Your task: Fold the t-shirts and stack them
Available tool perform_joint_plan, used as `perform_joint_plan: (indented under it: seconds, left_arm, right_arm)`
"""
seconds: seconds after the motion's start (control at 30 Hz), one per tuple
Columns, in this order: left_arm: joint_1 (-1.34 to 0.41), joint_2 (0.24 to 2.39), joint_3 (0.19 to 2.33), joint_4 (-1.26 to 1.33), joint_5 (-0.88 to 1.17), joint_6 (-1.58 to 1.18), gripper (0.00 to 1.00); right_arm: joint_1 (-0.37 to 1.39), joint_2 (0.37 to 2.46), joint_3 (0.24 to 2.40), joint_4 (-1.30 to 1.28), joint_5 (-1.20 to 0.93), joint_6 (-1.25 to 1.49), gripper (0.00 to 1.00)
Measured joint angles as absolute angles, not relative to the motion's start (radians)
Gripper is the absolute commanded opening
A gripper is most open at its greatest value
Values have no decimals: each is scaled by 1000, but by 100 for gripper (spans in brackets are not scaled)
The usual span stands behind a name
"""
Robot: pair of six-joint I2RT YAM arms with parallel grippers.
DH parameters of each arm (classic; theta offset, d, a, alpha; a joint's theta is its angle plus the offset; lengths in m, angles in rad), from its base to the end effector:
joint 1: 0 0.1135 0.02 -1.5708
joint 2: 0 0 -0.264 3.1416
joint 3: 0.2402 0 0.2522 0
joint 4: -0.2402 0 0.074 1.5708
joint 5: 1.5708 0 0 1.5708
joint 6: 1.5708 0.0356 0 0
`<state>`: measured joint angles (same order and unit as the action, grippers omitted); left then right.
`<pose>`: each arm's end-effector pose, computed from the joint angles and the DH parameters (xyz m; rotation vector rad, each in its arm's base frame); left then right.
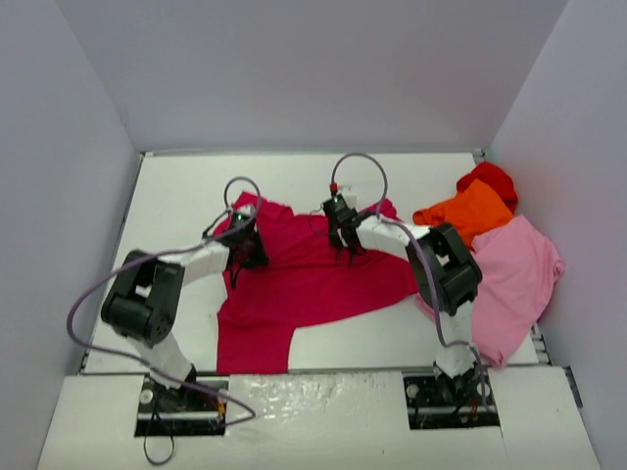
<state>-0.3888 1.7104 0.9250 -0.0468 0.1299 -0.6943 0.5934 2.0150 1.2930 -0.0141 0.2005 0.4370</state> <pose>0.3184 -0.1354 0.1633 -0.3180 2.4789 -0.6377 0.3668 0.2388 0.1619 -0.0776 2.3062 0.3018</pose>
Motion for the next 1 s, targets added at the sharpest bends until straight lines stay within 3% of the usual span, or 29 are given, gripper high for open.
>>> perform_joint_plan:
  seconds: [0.43,0.53,0.63,0.77,1.0]
  left_arm:
    - [-424,1458,696,-135,73,-734,1]
    - [-424,1417,689,-170,32,-728,17]
    - [-424,1347,688,-193,-11,-714,44]
    - [-425,1232,688,-197,-57,-691,53]
    - [-429,1063,689,-255,-114,-665,53]
  right_arm:
    - [671,1915,1176,-55,201,489,4]
    - [685,1908,1187,-99,220,493,25]
    - [692,1905,1225,-142,236,485,36]
    - [698,1904,1343,-161,247,472,45]
    - [713,1950,1518,-74,93,468,46]
